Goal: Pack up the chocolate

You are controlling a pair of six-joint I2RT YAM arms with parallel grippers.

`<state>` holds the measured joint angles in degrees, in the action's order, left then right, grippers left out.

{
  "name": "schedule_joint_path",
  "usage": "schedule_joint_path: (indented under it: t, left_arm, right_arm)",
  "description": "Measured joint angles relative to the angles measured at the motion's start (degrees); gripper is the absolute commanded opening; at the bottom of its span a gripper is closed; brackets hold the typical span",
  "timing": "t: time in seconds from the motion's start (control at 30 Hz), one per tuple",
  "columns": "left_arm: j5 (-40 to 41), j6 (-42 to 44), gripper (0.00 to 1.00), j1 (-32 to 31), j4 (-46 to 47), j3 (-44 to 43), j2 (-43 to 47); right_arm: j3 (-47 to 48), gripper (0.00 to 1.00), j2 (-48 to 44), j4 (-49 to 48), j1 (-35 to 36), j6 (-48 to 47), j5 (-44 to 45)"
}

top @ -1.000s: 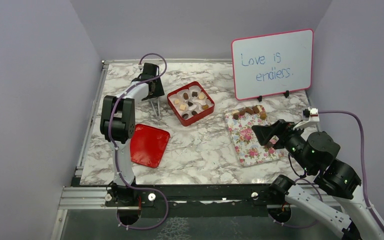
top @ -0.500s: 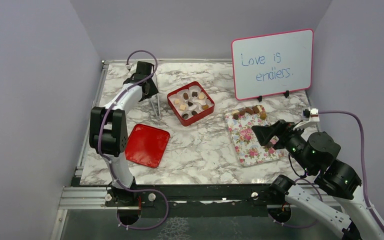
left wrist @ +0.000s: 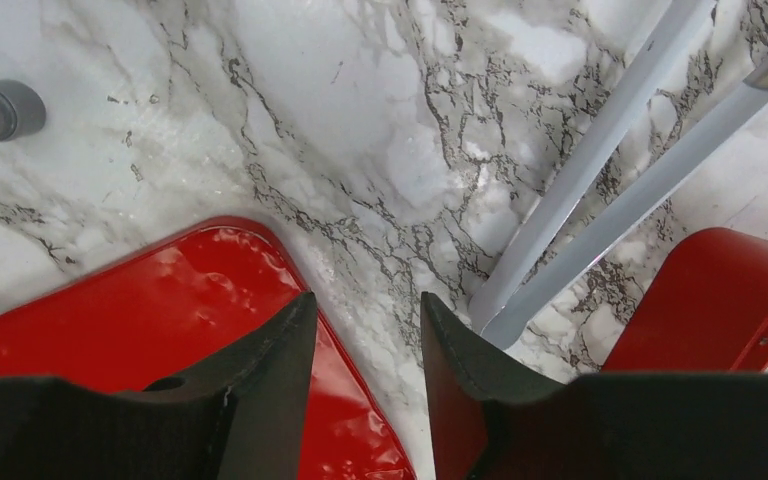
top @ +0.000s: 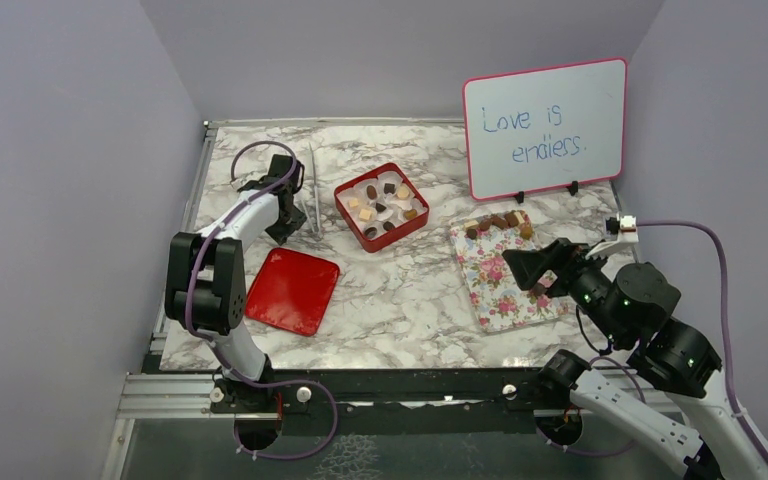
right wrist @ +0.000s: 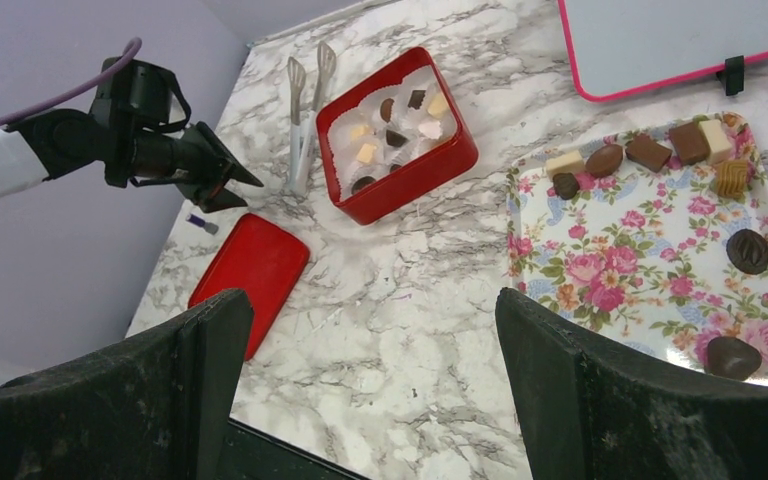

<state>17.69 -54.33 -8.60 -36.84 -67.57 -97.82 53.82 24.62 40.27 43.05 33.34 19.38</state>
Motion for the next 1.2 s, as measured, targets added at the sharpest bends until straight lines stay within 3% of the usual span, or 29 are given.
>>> schedule_joint_path:
  t: [0.13, 0.23, 0.87, 1.2]
  left_arm:
    - [0.00, -3.69, 0.29, 0.00, -1.20, 0.33, 0.00]
    - [-0.09, -5.44, 0.26, 0.00, -1.75, 0.33, -0.39]
    - [-1.01, -8.35, 0.26, 0.02, -4.07, -1.73, -7.65]
    - [-1.11, -9.27, 0.33, 0.02, -5.22, -1.60, -6.62]
  right_arm:
    - [-0.02, 0.98, 1.01, -0.22, 0.00, 0.02, -0.02]
    - [-0.02, 0.98, 1.55, -0.33, 0.00, 0.02, -0.02]
    - [-0.04, 0.97, 2.38, -0.37, 0.00, 0.09, -0.22]
    - [-0.31, 0.97, 2.75, -0.39, 0.00, 0.11, -0.72]
